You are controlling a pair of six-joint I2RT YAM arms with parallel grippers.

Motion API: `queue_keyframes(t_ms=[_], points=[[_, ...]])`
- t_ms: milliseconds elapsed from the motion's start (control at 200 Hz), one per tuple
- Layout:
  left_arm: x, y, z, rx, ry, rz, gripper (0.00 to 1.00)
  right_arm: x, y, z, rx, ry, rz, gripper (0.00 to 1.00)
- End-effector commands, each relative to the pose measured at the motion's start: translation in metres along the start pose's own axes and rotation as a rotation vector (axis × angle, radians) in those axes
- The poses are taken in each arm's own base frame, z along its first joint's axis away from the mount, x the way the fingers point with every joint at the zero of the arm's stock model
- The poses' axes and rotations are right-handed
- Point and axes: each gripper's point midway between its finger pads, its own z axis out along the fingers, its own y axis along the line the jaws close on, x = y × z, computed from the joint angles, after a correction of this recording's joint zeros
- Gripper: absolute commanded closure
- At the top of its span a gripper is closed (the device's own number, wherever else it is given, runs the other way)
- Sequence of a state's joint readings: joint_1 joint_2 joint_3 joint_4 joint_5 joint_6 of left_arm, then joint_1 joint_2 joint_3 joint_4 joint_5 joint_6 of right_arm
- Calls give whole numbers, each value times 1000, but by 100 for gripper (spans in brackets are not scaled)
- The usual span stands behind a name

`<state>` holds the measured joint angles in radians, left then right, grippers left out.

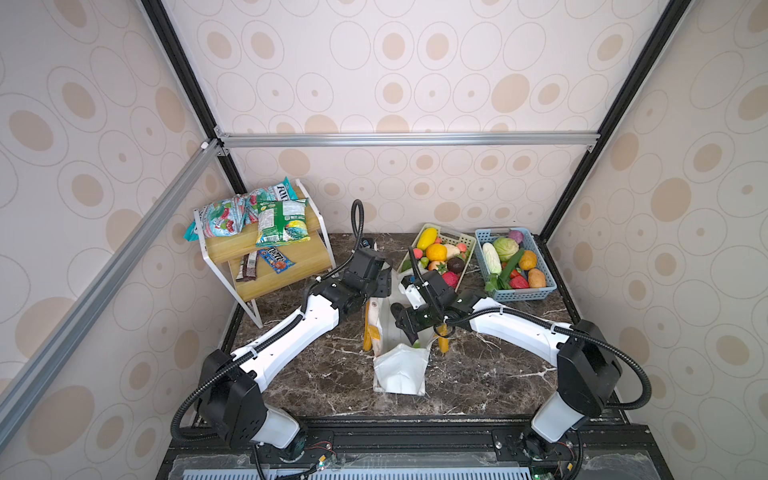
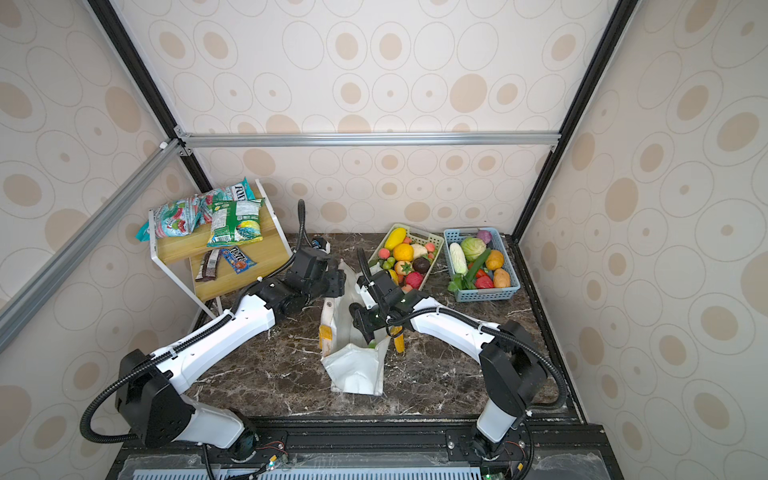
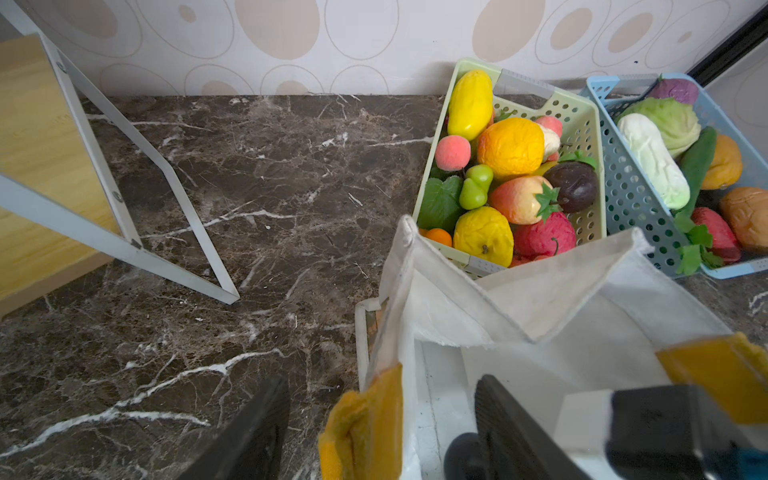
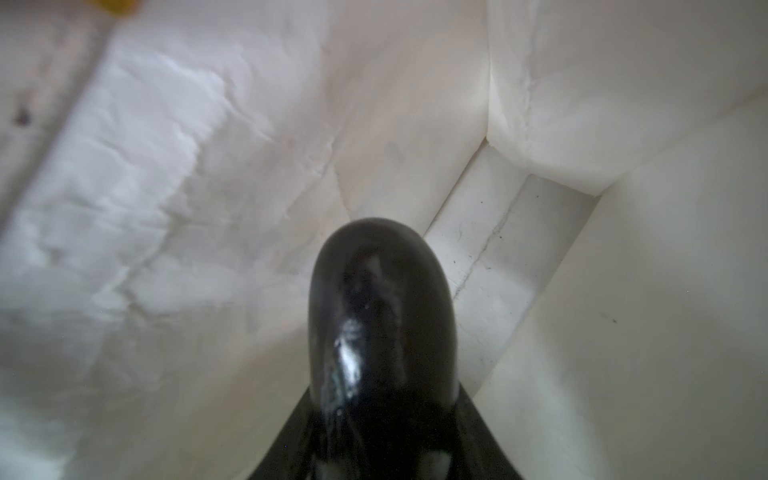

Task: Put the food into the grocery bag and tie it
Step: 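Lower the eggplant into the bag and open the right gripper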

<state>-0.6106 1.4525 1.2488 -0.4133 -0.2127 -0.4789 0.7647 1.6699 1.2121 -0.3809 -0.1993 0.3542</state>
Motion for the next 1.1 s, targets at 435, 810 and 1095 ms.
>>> queue_keyframes(t_ms=[435,810,1095], points=[[11,6,-7,11,22,-19,29,40,-35,51,126,131,62,63],[13,8,-9,10,23,-23,29,54,-46,72,159,170,117,50],[12,10,-11,1,19,-25,29,36,-35,49,134,121,130,29]])
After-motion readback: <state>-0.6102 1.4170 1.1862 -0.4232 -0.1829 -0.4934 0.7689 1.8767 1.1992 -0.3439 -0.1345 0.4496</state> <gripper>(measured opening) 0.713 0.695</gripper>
